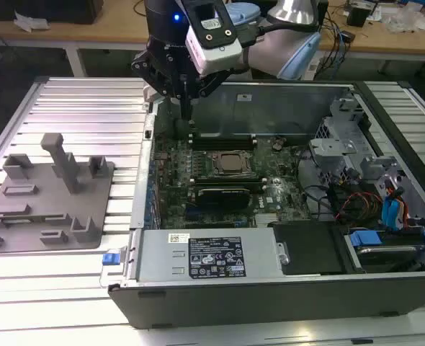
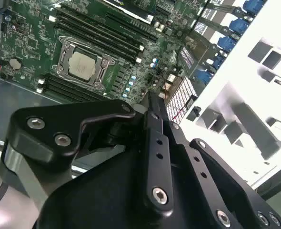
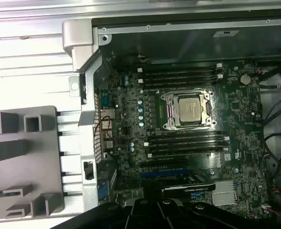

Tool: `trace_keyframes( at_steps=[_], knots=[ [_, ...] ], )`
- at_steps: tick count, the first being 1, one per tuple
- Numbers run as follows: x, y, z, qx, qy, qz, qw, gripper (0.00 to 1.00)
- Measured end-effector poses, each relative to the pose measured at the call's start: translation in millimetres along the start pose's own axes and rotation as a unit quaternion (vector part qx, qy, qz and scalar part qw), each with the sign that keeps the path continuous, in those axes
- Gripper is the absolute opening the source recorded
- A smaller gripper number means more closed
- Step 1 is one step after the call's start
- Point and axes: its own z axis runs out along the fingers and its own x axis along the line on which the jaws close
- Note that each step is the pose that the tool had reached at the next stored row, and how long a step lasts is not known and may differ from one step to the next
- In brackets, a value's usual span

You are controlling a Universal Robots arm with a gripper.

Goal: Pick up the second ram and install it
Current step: 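Reach for the second ram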

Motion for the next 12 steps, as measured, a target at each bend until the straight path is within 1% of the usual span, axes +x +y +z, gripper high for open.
trace_keyframes(
  at_steps=[10, 12],
  knots=[
    [0.0, 0.0, 0.0, 0.0, 0.0, 0.0, 1.0, 0.08],
    [1.7, -0.1, 0.1, -0.0001, -0.0001, 0.0, 1.0, 0.08]
  ],
)
